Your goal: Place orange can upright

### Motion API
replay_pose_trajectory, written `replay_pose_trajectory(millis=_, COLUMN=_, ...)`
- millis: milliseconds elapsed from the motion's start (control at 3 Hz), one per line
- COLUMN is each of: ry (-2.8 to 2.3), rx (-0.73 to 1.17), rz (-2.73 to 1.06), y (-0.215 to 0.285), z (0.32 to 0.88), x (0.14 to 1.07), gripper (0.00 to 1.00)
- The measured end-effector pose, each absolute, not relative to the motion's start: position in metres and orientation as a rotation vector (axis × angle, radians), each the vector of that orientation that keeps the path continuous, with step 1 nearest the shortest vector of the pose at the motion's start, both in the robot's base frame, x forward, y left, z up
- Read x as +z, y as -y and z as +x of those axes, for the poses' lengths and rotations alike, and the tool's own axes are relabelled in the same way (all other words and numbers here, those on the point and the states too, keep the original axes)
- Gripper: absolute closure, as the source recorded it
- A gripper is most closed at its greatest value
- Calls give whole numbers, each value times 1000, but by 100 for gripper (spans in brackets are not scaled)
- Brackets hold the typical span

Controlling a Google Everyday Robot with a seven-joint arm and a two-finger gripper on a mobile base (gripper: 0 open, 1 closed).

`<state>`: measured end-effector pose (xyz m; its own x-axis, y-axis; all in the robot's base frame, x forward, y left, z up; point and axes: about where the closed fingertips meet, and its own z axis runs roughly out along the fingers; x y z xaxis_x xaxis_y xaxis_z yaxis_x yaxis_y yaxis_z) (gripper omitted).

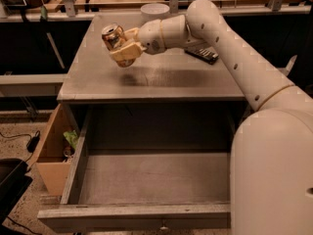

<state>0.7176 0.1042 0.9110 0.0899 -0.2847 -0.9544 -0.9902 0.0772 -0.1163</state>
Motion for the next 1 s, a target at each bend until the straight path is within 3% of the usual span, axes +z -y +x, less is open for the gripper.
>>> replay_pose_trajectory(millis=1000, ry=-1334, rx=1131, rz=-1276, y=-136, z=697, x=888, gripper=100)
